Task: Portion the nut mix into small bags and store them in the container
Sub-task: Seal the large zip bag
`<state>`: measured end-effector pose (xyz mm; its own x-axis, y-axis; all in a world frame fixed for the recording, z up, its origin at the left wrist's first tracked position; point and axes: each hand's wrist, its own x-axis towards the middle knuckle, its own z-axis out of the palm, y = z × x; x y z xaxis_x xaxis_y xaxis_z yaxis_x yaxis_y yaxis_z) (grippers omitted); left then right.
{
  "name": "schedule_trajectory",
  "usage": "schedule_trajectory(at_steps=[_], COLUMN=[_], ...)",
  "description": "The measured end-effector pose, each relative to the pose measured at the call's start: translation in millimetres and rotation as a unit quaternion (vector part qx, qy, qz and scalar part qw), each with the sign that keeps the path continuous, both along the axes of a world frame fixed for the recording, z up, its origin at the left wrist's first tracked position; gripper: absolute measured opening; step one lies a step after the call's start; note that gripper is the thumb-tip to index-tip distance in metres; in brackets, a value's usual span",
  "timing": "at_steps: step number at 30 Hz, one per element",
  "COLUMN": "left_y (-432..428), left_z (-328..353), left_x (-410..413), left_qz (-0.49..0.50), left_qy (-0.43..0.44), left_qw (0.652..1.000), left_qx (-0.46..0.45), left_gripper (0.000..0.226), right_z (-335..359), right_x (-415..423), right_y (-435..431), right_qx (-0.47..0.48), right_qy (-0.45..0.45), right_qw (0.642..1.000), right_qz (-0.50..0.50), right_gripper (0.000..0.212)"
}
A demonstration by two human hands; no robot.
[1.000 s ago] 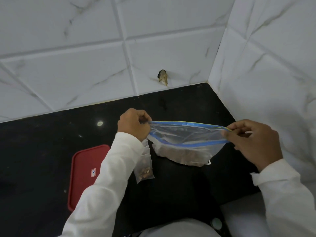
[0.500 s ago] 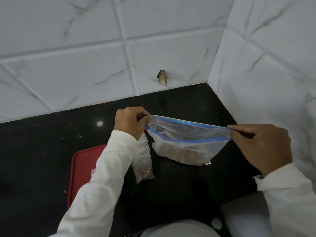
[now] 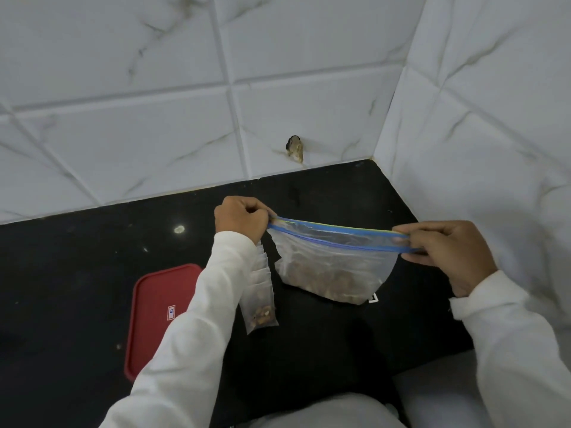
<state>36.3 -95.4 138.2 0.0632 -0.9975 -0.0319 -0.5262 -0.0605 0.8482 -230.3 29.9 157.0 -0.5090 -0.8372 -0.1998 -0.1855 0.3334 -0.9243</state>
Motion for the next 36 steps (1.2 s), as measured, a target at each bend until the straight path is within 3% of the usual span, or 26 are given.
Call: schedule_trajectory(at_steps=[6, 14, 18, 23, 30, 32, 34, 36], left_y=[1.0, 4.3, 4.4, 7.2, 4.6, 4.3, 5.8, 6.7], left_z=[0.9, 0.4, -3.1, -8.1, -7.1, -8.2, -9.0, -7.3], left_x=[8.6, 7.4, 5.0, 1.3, -0.1, 0.6, 4.3, 7.2], left_qz=[-0.043, -0.038, -0.017, 0.008, 0.027, -0.021, -0.115, -0.192], left_qy=[0.053, 0.114, 0.13, 0.18, 0.315, 0.263, 0.086, -0.071], left_qw=[0.996, 0.991, 0.99, 0.983, 0.941, 0.957, 0.988, 0.979], left_qx=[0.053, 0.056, 0.043, 0.035, 0.119, 0.122, 0.052, -0.017], left_gripper=[0.031, 0.012, 0.021, 0.031, 0.036, 0.031, 0.025, 0.017], right_z=[-3.7, -14.4, -16.1, -20.9, -30.1, -29.4, -27.7, -28.7], right_x=[-8.1, 0.0, 3.7, 12.2, 17.8, 20.3, 23.5, 25.5], right_y=[3.5, 6.2, 11.2, 15.2, 12.2, 9.6, 7.8, 5.7], right_qx=[-0.028, -0.071, -0.079, -0.098, -0.133, -0.14, -0.143, -0.142], right_qy=[-0.008, -0.131, -0.079, 0.014, 0.02, 0.038, 0.057, 0.059], right_qw=[1.0, 0.989, 0.994, 0.994, 0.985, 0.983, 0.981, 0.98], right_qz=[0.007, -0.012, -0.009, -0.037, -0.107, -0.117, -0.122, -0.122], right_gripper=[0.014, 0.015, 0.026, 0.023, 0.022, 0.019, 0.014, 0.012])
